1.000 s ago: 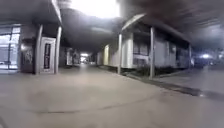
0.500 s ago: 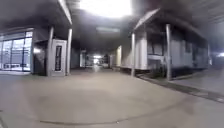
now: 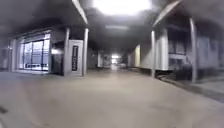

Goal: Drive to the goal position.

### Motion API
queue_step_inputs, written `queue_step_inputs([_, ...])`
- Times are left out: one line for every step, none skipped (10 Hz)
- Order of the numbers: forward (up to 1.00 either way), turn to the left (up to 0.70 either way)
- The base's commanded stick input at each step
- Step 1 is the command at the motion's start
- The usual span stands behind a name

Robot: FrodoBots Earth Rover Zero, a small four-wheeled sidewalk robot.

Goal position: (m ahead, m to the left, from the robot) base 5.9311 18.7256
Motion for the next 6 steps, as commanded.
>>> queue_step_inputs([0.70,0.35])
queue_step_inputs([0.70,0.35])
queue_step_inputs([0.70,0.35])
queue_step_inputs([0.70,0.35])
queue_step_inputs([0.70,0.35])
queue_step_inputs([0.70,0.35])
